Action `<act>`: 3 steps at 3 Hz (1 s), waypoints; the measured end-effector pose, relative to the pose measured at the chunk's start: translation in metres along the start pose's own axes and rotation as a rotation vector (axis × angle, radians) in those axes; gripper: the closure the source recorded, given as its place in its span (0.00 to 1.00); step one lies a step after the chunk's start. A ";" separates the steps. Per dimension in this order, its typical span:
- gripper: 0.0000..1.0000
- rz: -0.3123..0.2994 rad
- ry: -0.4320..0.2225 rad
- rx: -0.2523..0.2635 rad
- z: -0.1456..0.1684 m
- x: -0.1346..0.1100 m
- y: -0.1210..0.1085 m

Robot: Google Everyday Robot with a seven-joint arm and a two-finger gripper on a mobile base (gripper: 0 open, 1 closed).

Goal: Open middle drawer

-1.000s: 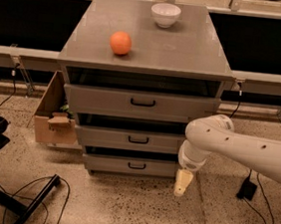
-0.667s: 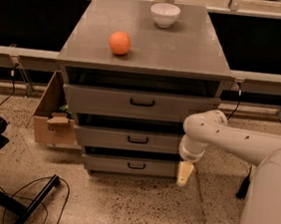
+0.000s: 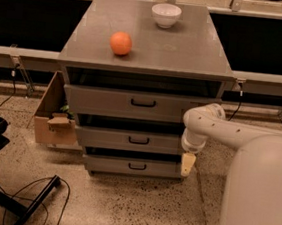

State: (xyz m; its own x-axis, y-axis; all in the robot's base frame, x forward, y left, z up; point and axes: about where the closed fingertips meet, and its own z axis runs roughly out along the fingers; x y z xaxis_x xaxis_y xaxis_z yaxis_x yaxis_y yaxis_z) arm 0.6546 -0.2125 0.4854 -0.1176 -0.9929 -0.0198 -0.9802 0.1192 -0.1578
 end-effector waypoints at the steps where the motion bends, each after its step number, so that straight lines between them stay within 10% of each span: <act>1: 0.00 -0.006 0.008 0.016 0.009 -0.009 -0.015; 3: 0.00 0.008 0.008 0.026 0.041 -0.021 -0.043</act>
Offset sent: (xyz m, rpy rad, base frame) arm 0.0612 0.0189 -0.0308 -0.0185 -0.0449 -0.0083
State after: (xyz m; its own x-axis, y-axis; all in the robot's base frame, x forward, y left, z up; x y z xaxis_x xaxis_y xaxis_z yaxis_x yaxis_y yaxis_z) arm 0.7057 -0.1970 0.4523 -0.1267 -0.9919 -0.0129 -0.9749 0.1269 -0.1828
